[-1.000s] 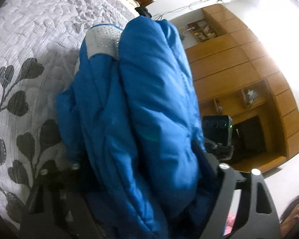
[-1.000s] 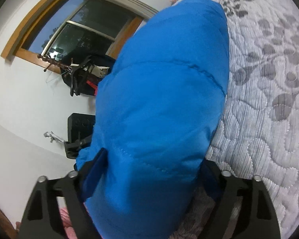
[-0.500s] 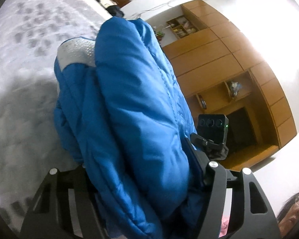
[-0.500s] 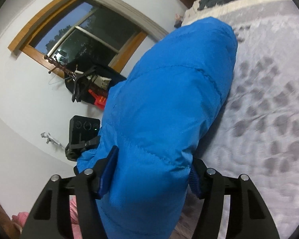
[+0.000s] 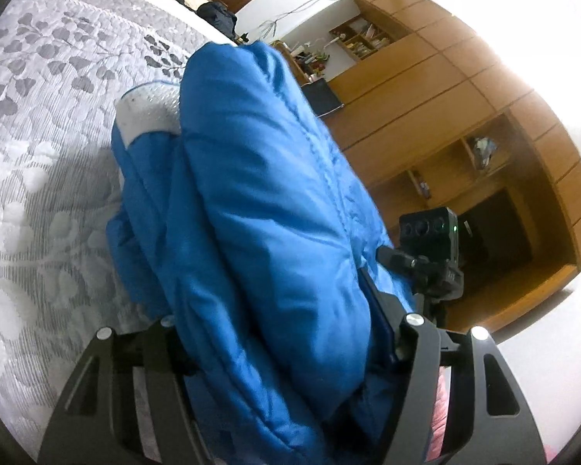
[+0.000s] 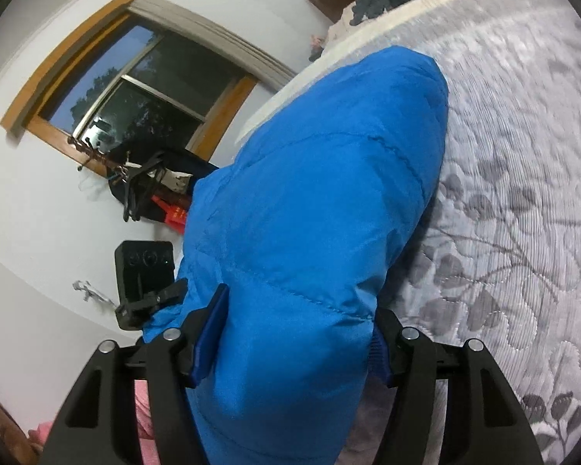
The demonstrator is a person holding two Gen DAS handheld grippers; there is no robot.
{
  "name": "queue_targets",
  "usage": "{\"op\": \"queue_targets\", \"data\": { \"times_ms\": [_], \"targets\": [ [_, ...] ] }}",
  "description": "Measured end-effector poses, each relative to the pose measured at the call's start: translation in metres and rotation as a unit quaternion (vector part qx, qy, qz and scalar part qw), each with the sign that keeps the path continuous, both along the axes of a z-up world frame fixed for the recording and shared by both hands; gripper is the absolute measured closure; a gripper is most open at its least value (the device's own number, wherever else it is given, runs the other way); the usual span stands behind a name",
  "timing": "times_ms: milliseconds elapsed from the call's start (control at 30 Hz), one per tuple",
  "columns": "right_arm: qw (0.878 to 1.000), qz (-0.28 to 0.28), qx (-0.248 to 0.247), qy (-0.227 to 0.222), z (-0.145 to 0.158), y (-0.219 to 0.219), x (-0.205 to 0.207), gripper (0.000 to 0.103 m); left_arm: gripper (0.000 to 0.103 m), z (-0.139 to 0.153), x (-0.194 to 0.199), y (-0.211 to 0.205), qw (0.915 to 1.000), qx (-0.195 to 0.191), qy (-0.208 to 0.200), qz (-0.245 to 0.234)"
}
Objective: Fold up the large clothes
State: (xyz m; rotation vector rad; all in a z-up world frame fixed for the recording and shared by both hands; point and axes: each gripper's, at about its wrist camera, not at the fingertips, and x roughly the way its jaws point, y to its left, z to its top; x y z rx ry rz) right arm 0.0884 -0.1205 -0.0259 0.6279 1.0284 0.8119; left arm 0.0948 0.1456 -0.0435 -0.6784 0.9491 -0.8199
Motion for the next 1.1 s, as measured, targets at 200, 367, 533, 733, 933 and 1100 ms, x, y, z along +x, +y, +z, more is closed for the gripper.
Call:
{"op": "queue_targets", "data": {
  "times_ms": [200,367,533,733,933,1100],
  "targets": [
    [1.000,0.003,0.017,0.015,-0.025,-0.012,0.003,0.030,0.033,-0.009,-0.007,-0.007,0.9996,0.025,-0.008,0.000],
    [0.999,0.000,0.030,0.024,-0.038,-0.018,0.004,0.027,0.029,-0.015,-0.009,-0.007,0.9995,0.029,-0.009,0.001],
    [0.999,-0.008,0.035,0.026,-0.042,-0.017,0.002,0.024,0.028,-0.012,-0.010,-0.005,0.9994,0.033,-0.008,0.006],
    [0.999,-0.038,-0.016,0.011,-0.022,-0.018,-0.009,0.020,0.028,0.009,-0.018,-0.005,0.9981,0.059,-0.008,0.016],
    [0.995,-0.069,-0.073,-0.021,0.009,-0.019,-0.038,0.020,0.026,0.032,-0.031,0.002,0.9949,0.094,-0.013,0.034],
    [0.995,-0.064,-0.079,-0.020,0.012,-0.017,-0.062,0.020,0.022,0.051,-0.050,0.016,0.9876,0.132,-0.043,0.073]
  ]
}}
